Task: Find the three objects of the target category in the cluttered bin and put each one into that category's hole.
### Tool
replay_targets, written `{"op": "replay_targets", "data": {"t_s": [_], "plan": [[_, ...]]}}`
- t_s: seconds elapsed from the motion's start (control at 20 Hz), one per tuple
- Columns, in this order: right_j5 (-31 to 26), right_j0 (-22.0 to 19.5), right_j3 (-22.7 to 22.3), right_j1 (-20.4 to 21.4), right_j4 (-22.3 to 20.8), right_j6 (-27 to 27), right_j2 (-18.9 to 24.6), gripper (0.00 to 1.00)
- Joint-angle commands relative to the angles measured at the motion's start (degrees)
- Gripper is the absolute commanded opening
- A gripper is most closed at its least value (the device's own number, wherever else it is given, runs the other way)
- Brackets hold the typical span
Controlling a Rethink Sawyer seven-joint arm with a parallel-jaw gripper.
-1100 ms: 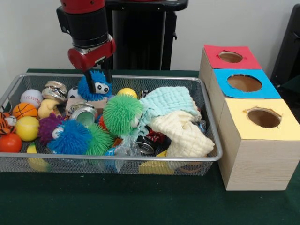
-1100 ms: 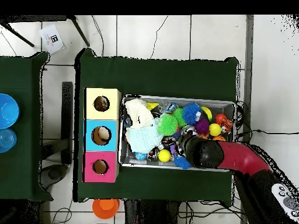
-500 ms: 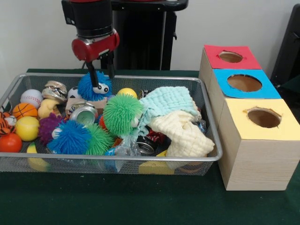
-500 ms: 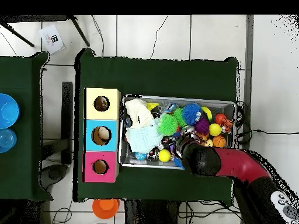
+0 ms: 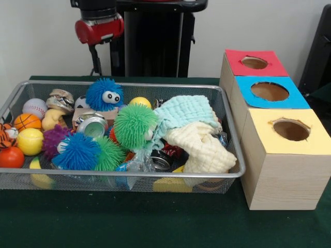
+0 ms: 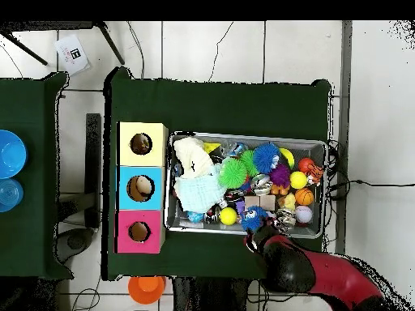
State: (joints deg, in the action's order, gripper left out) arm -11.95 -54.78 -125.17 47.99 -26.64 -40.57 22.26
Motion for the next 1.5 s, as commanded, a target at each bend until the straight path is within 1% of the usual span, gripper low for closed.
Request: {"op": "replay_targets", "data": {"t_s": [0.05, 0.15, 0.2, 0.3, 0.4, 0.45, 0.5, 0.55, 0.6, 0.7, 0.75, 0.8, 0.85, 0.95, 1.0, 1.05, 1.1, 1.15, 1.2, 1.25, 1.35, 1.5], "plan": [[11.02, -2.86, -9.85, 0.25, -6.97, -12.53, -3.35, 1.00], [10.98, -6.30, -12.77, 1.79, -9.01, -9.90, -0.55, 1.00], [10.50, -8.26, -14.80, 3.68, -10.28, -8.41, 1.11, 1.00], [9.64, -10.87, -17.74, 6.47, -11.68, -6.75, 3.19, 1.00], [9.92, -12.17, -19.75, 8.11, -12.81, -6.46, 4.03, 1.00], [10.57, -12.28, -20.02, 8.07, -13.71, -6.80, 3.60, 1.00], [12.26, -10.70, -19.32, 7.14, -15.82, -7.70, 0.74, 1.00], [13.17, -10.27, -18.93, 6.22, -17.01, -8.25, -0.58, 1.00], [14.97, -9.17, -17.64, 3.90, -19.25, -8.96, -3.53, 1.00], [16.26, -9.04, -16.10, 1.32, -21.44, -9.47, -5.46, 1.00], [16.05, -9.59, -15.92, 1.08, -21.94, -9.58, -5.38, 1.00], [14.24, -11.85, -16.49, 1.71, -21.73, -9.10, -3.55, 1.00], [13.22, -13.21, -16.95, 2.37, -21.49, -9.02, -2.29, 1.00], [9.72, -17.10, -18.50, 5.60, -18.43, -8.13, 2.55, 1.00], [7.30, -19.63, -19.55, 8.16, -15.27, -7.01, 6.65, 1.00], [6.01, -20.77, -20.01, 9.32, -13.23, -6.60, 8.80, 1.00], [4.57, -21.63, -20.39, 11.23, -9.84, -6.60, 11.62, 1.00], [3.69, -21.61, -20.25, 12.38, -8.31, -6.64, 12.35, 1.00], [2.62, -22.73, -20.69, 13.90, -5.08, -6.68, 15.26, 1.00], [1.82, -22.77, -20.63, 15.04, -3.71, -6.47, 15.97, 1.00], [0.62, -23.84, -20.90, 16.97, 0.37, -6.39, 19.26, 1.00], [-0.79, -22.88, -19.05, 17.97, 2.66, -6.67, 18.98, 1.00]]}}
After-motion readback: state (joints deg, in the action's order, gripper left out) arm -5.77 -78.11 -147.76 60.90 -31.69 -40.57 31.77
